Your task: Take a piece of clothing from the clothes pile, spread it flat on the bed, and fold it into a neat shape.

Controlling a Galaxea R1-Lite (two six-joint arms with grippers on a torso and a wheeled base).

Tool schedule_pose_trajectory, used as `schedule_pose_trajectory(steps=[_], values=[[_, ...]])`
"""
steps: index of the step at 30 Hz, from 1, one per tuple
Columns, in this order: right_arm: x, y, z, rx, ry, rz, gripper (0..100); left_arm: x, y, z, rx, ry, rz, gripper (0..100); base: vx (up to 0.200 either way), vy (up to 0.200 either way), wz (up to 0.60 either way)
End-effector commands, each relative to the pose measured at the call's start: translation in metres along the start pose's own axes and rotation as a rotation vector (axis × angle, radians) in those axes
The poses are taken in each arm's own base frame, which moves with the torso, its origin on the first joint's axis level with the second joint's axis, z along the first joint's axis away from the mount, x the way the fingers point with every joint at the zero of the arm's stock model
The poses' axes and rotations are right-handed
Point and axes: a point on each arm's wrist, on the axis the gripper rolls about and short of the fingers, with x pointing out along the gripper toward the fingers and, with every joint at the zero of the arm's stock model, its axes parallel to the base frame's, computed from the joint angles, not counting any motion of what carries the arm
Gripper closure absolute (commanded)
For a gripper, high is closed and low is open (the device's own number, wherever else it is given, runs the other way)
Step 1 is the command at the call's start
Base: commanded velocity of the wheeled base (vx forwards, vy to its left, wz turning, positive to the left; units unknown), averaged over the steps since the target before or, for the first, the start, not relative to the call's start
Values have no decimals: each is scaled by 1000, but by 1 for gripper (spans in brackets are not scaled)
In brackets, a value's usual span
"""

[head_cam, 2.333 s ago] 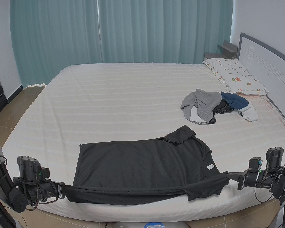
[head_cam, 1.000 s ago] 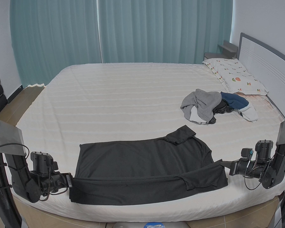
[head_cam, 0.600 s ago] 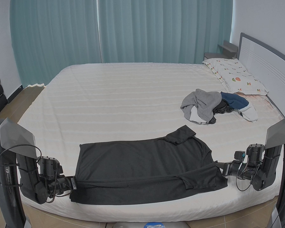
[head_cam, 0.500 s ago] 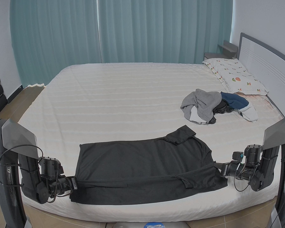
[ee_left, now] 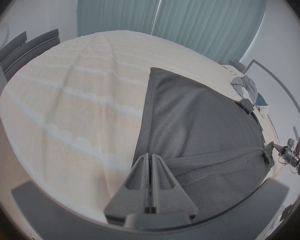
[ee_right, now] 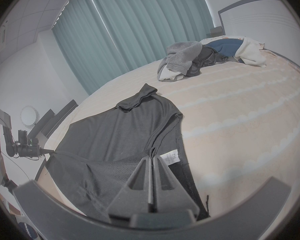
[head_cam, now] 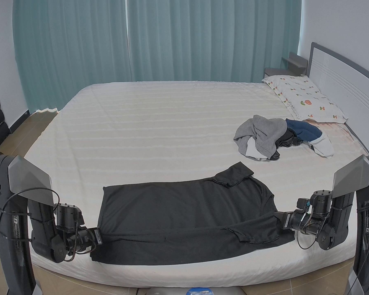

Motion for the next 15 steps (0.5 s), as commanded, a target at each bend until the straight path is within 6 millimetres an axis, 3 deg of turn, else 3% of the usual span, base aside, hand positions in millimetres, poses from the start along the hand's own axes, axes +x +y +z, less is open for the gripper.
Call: schedule_pose_trajectory(steps=[1,10,11,15], values=[[3,1,0,-1,-10,-3,100,2,0,0,-1,1,0,100,0,0,0],[4,0,-4,3,4,-4,100,2,-1,0,0,1,-4,100,0,0,0],[4,0,-4,2,2,-4,0,2,-2,0,1,2,-6,0,0,0,0],[4,0,-3,10,1,-3,0,3,-3,1,-22,-5,-8,0,0,0,0]])
